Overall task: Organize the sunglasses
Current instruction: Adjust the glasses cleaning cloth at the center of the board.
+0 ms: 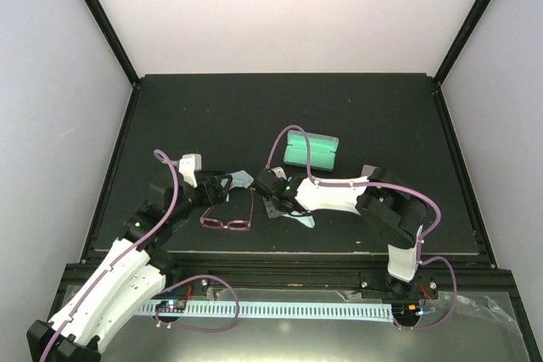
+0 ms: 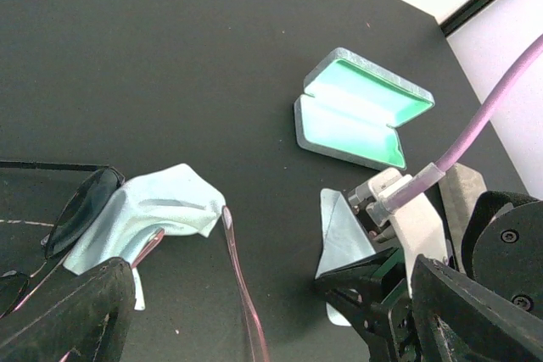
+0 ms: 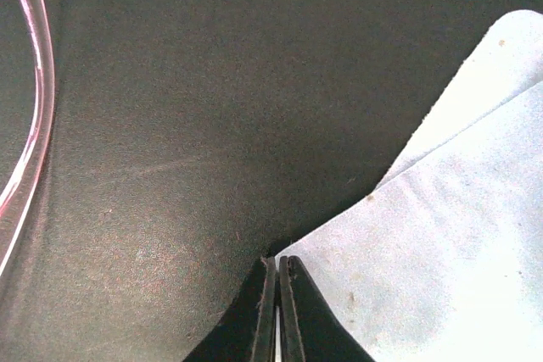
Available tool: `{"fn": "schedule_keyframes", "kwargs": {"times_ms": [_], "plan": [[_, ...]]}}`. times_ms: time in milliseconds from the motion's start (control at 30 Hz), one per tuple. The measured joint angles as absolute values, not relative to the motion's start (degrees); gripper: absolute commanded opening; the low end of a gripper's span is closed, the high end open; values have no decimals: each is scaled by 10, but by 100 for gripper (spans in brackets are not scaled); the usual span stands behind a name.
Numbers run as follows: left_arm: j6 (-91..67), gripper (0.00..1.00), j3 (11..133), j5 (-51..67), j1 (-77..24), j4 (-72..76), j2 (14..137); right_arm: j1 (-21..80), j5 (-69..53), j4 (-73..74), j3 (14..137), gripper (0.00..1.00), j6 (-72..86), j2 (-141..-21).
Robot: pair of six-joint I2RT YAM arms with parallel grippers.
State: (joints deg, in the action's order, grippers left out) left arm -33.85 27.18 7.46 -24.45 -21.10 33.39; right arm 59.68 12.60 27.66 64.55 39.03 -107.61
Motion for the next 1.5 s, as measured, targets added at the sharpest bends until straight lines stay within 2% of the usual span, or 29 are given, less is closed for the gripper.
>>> {"fn": "schedule_keyframes", "kwargs": {"times_ms": [100,500,1067,1233,1500], "plan": [[-338,89,272,75,-244,-211,335,596,129,276,645,1,394,-1076],[-338,89,272,75,-244,-211,335,591,132,268,632,1,401,-1063],[-338,89,272,88,-244,-209,362,550,198,301,593,1,408,-1011],[-338,89,272,98,-244,-204,369,536,155,270,570,1,397,-991],[-334,89,272,124,-244,-195,389,521,-6,188,539,1,386,-983]]}}
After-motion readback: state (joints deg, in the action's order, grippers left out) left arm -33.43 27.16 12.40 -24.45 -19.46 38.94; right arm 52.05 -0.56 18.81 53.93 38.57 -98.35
